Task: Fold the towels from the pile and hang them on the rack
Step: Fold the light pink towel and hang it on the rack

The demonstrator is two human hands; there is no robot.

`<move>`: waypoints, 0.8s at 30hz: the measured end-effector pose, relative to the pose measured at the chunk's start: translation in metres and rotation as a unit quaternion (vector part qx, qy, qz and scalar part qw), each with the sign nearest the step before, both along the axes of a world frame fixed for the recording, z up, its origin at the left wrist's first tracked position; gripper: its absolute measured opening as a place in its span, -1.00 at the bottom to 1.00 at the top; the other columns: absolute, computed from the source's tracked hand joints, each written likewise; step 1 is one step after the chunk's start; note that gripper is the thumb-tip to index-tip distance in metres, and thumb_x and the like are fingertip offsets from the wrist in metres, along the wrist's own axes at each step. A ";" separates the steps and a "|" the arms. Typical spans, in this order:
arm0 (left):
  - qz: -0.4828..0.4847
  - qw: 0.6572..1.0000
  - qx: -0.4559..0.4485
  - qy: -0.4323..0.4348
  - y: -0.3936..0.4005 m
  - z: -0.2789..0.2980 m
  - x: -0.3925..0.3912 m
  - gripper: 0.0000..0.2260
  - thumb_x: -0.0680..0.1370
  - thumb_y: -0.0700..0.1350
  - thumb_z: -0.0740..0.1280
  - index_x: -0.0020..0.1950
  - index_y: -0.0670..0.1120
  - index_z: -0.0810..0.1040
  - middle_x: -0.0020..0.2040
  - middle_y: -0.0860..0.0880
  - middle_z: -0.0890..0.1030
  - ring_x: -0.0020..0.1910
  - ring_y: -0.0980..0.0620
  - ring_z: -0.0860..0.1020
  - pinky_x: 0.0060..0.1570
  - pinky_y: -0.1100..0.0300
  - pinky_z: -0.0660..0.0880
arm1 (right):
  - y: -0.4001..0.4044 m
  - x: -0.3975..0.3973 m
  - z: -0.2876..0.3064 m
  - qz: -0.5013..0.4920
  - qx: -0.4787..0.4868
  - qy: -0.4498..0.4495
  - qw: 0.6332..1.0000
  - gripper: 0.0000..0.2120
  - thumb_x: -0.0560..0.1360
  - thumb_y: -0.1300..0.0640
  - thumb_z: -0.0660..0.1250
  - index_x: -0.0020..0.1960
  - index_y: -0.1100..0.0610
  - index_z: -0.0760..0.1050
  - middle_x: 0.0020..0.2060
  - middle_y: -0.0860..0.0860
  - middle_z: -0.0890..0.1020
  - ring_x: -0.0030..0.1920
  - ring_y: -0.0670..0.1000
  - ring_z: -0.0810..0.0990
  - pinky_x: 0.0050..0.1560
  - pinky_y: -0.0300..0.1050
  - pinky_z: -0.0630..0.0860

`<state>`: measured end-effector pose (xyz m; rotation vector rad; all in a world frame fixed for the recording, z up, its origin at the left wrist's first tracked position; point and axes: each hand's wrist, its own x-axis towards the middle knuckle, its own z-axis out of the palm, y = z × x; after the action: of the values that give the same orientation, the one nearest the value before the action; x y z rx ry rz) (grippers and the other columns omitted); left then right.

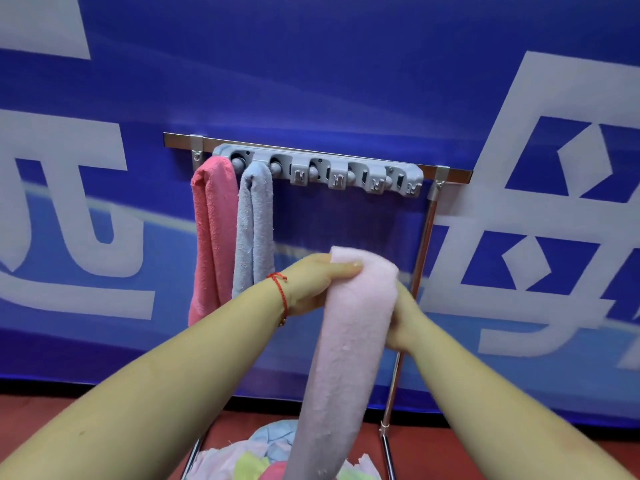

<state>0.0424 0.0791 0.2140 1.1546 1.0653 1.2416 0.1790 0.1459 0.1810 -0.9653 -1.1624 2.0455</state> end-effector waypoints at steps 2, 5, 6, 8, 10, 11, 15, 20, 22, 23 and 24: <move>0.034 0.999 -0.002 -0.004 0.003 0.006 -0.001 -0.86 0.58 -0.18 0.24 0.05 -0.16 0.56 -0.10 -0.07 0.64 -0.15 0.04 0.60 -0.10 0.19 0.56 | -0.010 -0.003 -0.017 0.025 -0.028 0.028 0.999 -0.57 0.39 -0.19 0.36 -0.08 0.20 0.58 -0.28 0.11 0.59 -0.25 0.09 0.55 -0.14 -0.02 0.46; 0.066 0.998 -0.011 0.005 0.005 0.009 -0.006 -0.86 0.58 -0.17 0.23 0.05 -0.16 0.55 -0.11 -0.06 0.63 -0.14 0.04 0.58 -0.09 0.19 0.54 | -0.021 -0.003 -0.029 0.096 -0.055 0.082 0.990 -0.48 0.37 -0.29 0.35 0.01 0.17 0.56 -0.19 0.09 0.56 -0.19 0.07 0.54 -0.10 0.00 0.46; 0.076 0.997 -0.015 0.009 0.004 0.010 -0.008 -0.88 0.59 -0.17 0.22 0.01 -0.14 0.54 -0.13 -0.04 0.63 -0.16 0.06 0.58 -0.14 0.22 0.55 | -0.022 0.000 -0.030 0.108 -0.067 0.086 0.988 -0.39 0.37 -0.36 0.29 0.02 0.18 0.59 -0.15 0.11 0.61 -0.15 0.09 0.58 -0.05 0.01 0.48; 0.104 0.994 -0.024 0.006 0.004 0.009 -0.014 -0.88 0.59 -0.16 0.22 0.02 -0.14 0.53 -0.14 -0.03 0.61 -0.18 0.08 0.58 -0.21 0.25 0.55 | -0.022 0.008 -0.035 0.140 -0.085 0.077 0.983 -0.18 0.30 -0.49 0.20 0.11 0.22 0.61 0.05 0.18 0.63 0.02 0.17 0.61 0.13 0.09 0.46; 0.138 0.990 -0.033 0.000 0.006 0.004 -0.022 -0.81 0.59 -0.15 0.22 0.16 -0.19 0.50 -0.06 -0.07 0.61 -0.13 0.05 0.57 -0.19 0.22 0.55 | -0.023 0.013 -0.036 0.184 -0.067 0.057 0.979 -0.14 0.20 -0.45 0.35 0.16 0.25 0.59 0.13 0.21 0.60 0.10 0.19 0.60 0.19 0.10 0.45; 0.153 0.987 -0.042 -0.001 0.007 0.000 -0.025 -0.76 0.59 -0.14 0.22 0.22 -0.21 0.47 0.00 -0.09 0.60 -0.08 0.03 0.57 -0.18 0.21 0.55 | -0.024 0.014 -0.036 0.197 -0.050 0.046 0.978 -0.20 0.13 -0.34 0.49 0.12 0.25 0.61 0.10 0.19 0.62 0.07 0.17 0.62 0.14 0.07 0.49; 0.182 0.980 -0.080 -0.015 0.006 -0.013 -0.032 -0.77 0.60 -0.13 0.22 0.20 -0.21 0.46 -0.05 -0.07 0.60 -0.12 0.04 0.58 -0.24 0.20 0.55 | -0.027 0.012 -0.037 0.188 -0.009 -0.007 0.982 -0.55 0.19 0.11 0.57 0.01 0.27 0.61 -0.09 0.15 0.68 -0.11 0.08 0.68 0.01 -0.01 0.55; 0.194 0.970 -0.127 -0.064 0.001 -0.020 -0.032 -0.85 0.60 -0.07 0.22 0.01 -0.15 0.48 -0.15 -0.07 0.59 -0.19 0.02 0.56 -0.18 0.13 0.51 | -0.033 0.002 -0.040 0.155 0.004 0.000 0.988 -0.66 0.34 0.19 0.44 0.09 0.27 0.55 -0.06 0.15 0.68 -0.08 0.08 0.67 0.05 0.00 0.53; 0.182 0.969 -0.135 -0.099 -0.002 -0.027 -0.033 -0.75 0.60 0.01 0.20 -0.01 -0.17 0.51 -0.18 -0.10 0.62 -0.22 0.00 0.60 -0.18 0.13 0.54 | -0.034 -0.003 -0.039 0.130 -0.001 -0.001 0.992 -0.64 0.36 0.16 0.38 0.11 0.28 0.54 -0.05 0.16 0.68 -0.06 0.08 0.66 0.02 -0.02 0.53; 0.167 0.969 -0.143 -0.111 -0.003 -0.032 -0.033 -0.66 0.60 0.07 0.17 0.00 -0.20 0.53 -0.17 -0.12 0.65 -0.22 -0.02 0.63 -0.19 0.12 0.57 | -0.034 -0.005 -0.037 0.116 -0.003 -0.002 0.993 -0.66 0.40 0.16 0.36 0.13 0.28 0.54 -0.03 0.16 0.67 -0.06 0.08 0.66 -0.01 -0.04 0.53; 0.147 0.970 -0.155 -0.115 -0.006 -0.037 -0.033 -0.56 0.59 0.14 0.14 0.03 -0.22 0.55 -0.14 -0.15 0.66 -0.19 -0.05 0.64 -0.17 0.10 0.57 | -0.035 -0.008 -0.035 0.104 -0.003 -0.001 0.995 -0.69 0.45 0.17 0.33 0.16 0.28 0.52 -0.02 0.16 0.67 -0.04 0.08 0.66 -0.03 -0.05 0.54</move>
<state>0.0097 0.0734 0.1767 0.6127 1.2298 1.3428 0.1713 0.1112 0.1459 -0.8793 -1.3062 2.2120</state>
